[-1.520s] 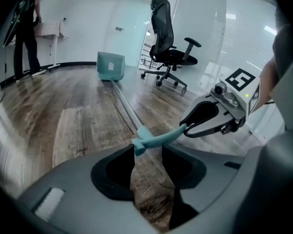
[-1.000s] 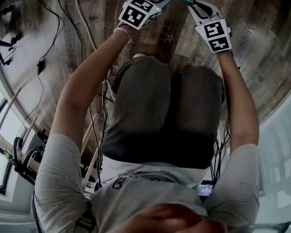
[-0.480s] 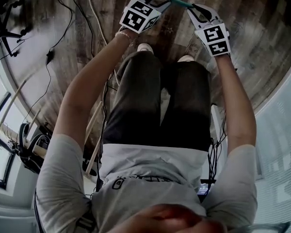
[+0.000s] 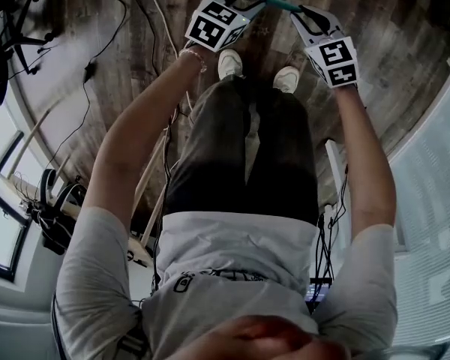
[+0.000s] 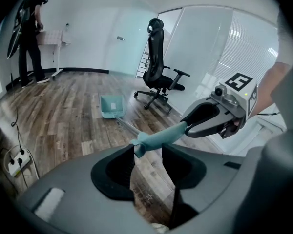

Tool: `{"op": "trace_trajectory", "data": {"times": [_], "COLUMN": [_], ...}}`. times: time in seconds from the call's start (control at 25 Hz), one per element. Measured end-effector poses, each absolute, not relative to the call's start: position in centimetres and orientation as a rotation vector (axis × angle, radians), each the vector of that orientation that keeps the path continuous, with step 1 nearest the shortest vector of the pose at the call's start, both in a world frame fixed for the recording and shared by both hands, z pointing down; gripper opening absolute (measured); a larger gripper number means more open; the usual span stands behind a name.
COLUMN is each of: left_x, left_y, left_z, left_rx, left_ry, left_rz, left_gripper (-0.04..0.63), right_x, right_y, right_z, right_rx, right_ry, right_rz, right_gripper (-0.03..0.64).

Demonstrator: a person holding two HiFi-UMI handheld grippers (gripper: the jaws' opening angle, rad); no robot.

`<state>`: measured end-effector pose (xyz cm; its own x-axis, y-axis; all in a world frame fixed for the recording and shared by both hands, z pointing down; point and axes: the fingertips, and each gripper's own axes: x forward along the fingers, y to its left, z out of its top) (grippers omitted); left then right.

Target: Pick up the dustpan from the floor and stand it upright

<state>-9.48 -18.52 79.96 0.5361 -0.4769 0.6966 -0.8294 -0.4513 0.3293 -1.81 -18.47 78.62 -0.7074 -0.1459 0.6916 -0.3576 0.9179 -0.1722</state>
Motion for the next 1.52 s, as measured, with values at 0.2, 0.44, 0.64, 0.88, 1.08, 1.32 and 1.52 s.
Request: {"op": "trace_trajectory", "data": {"times": [0.2, 0.44, 0.64, 0.88, 1.08, 1.32, 1.52], "left_x": [-8.8, -7.8, -8.0, -8.4, -8.0, -7.5, -6.6], "left_y": [-17.6, -16.7, -16.8, -15.4, -14.5, -14.0, -14.4], "left_z": [75.3, 71.0, 68.7, 65.9, 63.5, 60.0, 57.2], "left_rx": [2.113, 2.126, 2.117, 2.09, 2.108, 2.11, 2.125], "left_ry": [-1.05, -1.041, -1.049, -1.087, -1.1, -1.113, -1.111], "left_rz": [0.689, 0.695, 0.662, 0.567, 0.535, 0.503, 0.486], "left_gripper": [0.164, 0.164, 0.164, 0.164, 0.164, 0.164, 0.164], "right_x": [-1.3, -0.3, -0.6, -0.9, -0.5, 0.1, 1.1], "right_y": [-17.8, -17.3, -17.5, -16.0, -15.4, -15.0, -15.5], "right_z": [73.8, 69.5, 67.2, 64.4, 62.1, 58.8, 56.2], "right_rx": [0.343, 0.341, 0.33, 0.285, 0.287, 0.286, 0.313], "right_ry": [-2.354, -2.351, -2.379, -2.416, -2.442, -2.46, -2.472], "right_rz": [0.404, 0.404, 0.415, 0.422, 0.44, 0.456, 0.478], "right_gripper": [0.067, 0.071, 0.072, 0.072, 0.074, 0.077, 0.081]}}
